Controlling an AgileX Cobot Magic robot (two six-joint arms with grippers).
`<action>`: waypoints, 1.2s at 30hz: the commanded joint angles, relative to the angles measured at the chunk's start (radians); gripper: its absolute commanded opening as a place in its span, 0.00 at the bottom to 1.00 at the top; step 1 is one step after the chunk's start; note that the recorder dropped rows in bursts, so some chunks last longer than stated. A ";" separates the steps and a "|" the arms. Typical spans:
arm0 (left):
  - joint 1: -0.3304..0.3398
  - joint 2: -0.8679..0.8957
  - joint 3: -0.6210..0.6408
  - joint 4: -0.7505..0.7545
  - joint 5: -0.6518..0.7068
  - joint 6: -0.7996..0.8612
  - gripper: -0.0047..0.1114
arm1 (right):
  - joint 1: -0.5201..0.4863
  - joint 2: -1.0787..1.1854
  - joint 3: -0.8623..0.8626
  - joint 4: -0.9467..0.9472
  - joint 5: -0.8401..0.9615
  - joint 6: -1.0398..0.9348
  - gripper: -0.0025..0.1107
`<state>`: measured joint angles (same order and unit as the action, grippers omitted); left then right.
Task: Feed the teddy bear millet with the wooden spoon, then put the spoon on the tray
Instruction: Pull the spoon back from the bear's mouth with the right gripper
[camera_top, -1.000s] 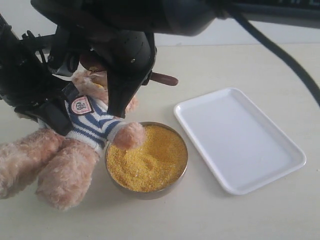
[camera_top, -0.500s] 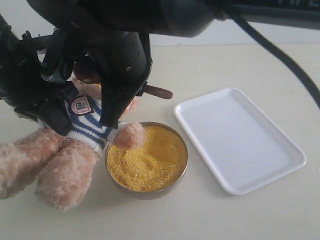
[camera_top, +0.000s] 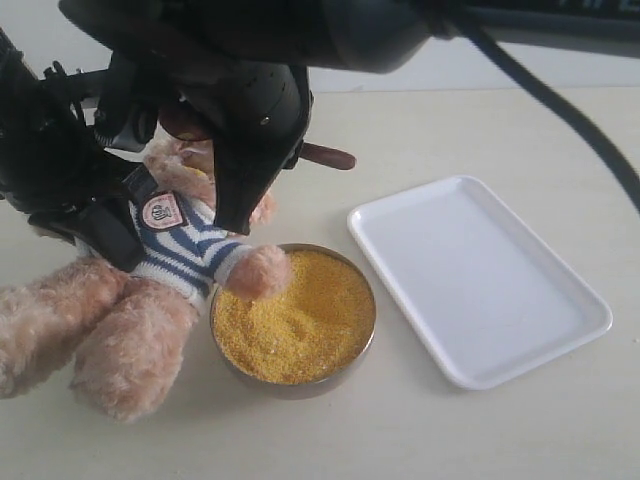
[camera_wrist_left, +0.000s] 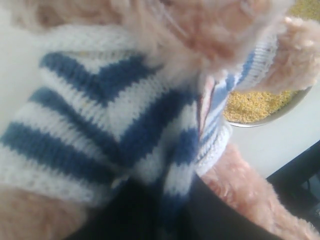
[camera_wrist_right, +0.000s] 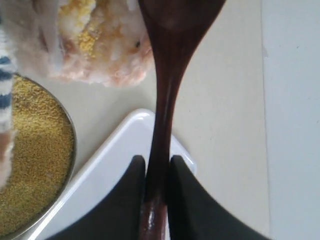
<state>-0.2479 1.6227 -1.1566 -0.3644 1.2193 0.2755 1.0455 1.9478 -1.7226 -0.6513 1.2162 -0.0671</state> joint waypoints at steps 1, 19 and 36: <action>-0.001 -0.011 -0.004 -0.014 0.002 0.010 0.07 | 0.000 -0.007 0.002 -0.005 0.005 0.011 0.02; -0.001 -0.011 -0.004 -0.014 0.002 0.010 0.07 | -0.118 -0.121 0.002 0.392 0.005 -0.150 0.02; -0.001 -0.011 -0.004 0.013 0.002 0.010 0.07 | -0.172 -0.123 0.089 0.461 0.005 -0.138 0.02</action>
<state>-0.2479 1.6227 -1.1566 -0.3464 1.2217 0.2779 0.8865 1.8325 -1.6673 -0.1900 1.2182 -0.2140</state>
